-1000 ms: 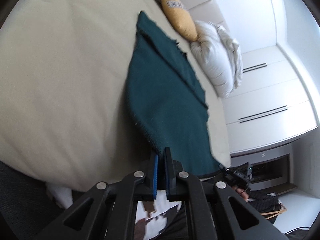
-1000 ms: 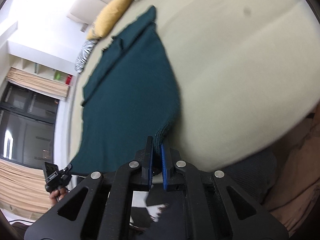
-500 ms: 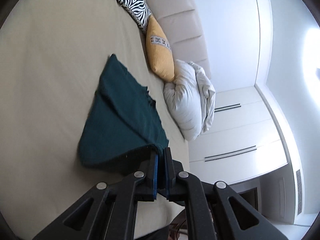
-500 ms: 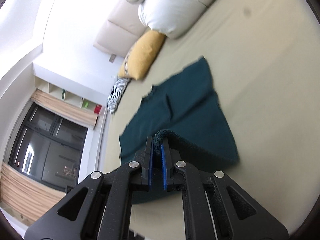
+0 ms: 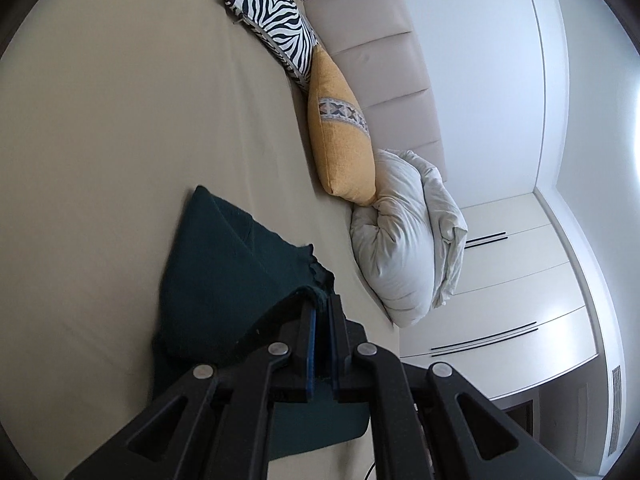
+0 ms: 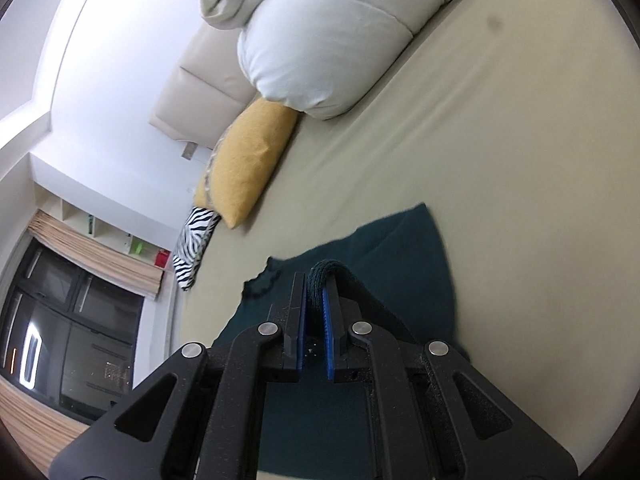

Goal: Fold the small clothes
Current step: 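Grasp the hem with both tools and fold it up toward the collar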

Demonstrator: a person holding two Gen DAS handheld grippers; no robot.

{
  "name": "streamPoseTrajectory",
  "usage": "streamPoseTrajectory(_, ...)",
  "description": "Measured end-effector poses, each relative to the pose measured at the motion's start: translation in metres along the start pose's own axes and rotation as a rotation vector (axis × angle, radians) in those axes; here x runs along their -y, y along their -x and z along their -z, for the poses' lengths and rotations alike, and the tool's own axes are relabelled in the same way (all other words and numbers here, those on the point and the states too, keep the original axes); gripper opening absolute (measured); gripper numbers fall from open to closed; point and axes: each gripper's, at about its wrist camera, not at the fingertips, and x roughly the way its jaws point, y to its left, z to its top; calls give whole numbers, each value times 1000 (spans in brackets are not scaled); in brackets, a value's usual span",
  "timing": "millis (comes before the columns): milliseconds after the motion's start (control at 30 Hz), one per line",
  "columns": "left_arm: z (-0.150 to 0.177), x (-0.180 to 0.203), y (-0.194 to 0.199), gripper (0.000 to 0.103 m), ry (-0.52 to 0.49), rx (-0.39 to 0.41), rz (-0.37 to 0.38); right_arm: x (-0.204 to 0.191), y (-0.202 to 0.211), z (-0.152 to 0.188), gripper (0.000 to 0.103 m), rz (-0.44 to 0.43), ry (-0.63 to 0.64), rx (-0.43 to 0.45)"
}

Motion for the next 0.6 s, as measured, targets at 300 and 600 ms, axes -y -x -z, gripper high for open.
streamPoseTrajectory(300, -49, -24, -75, 6, -8, 6, -122, 13, -84, -44, 6, 87, -25, -15)
streamPoseTrajectory(600, -52, -44, -84, 48, 0, 3, -144, 29, -123, -55, 50, 202, 30, 6)
